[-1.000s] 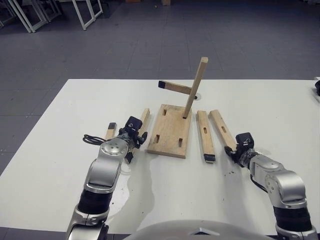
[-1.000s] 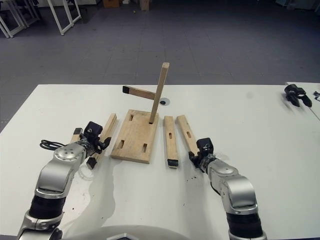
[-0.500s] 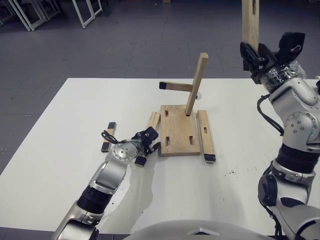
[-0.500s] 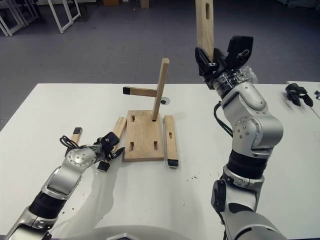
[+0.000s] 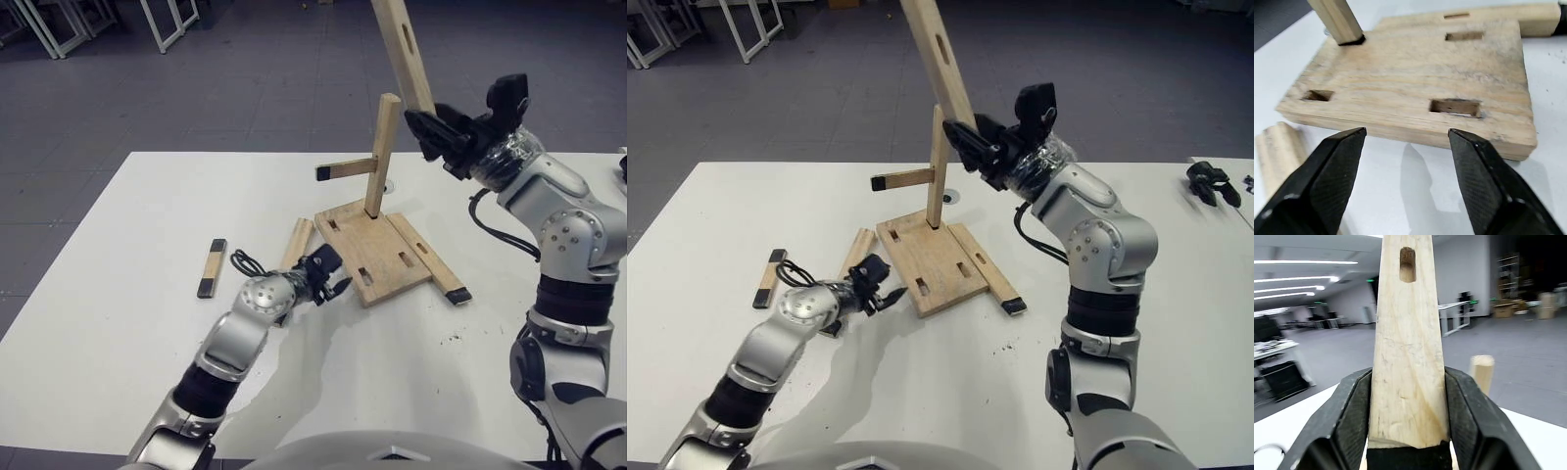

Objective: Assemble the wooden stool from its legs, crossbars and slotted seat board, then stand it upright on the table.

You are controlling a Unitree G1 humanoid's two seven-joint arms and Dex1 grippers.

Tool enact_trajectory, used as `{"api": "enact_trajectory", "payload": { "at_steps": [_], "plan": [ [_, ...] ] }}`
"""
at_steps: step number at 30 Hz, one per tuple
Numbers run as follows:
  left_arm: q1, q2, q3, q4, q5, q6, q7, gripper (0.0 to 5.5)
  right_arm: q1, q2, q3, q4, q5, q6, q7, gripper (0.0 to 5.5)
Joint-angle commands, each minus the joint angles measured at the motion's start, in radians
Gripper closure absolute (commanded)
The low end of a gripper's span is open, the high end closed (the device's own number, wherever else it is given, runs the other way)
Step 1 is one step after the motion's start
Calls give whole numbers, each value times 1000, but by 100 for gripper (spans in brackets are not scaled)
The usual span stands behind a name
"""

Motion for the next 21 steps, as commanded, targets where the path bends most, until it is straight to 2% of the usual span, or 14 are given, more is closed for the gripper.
{"api": "enact_trajectory", "payload": {
  "at_steps": [1, 4, 7, 11, 18, 21],
  "plan": [
    [35, -43, 328, -129, -313, 131, -82, 239, 57, -45, 12, -11, 61, 20, 116, 343],
    [-26, -84, 544, -150, -631, 276, -92, 191, 74, -71, 14, -8, 128, 70, 200, 343],
    [-86, -108, 650, -124, -890, 369, -51, 147, 76, -106, 56, -22, 182, 121, 307, 343],
    [-147, -130, 677, -86, -1134, 410, 79, 82, 77, -146, 126, -33, 218, 161, 427, 343],
    [-180, -81, 628, -33, -1457, 372, 268, 78, 96, -182, 211, -51, 229, 172, 551, 343],
    [-166, -27, 598, -37, -1492, 353, 279, 78, 102, -193, 220, -59, 240, 180, 579, 343]
  ]
}}
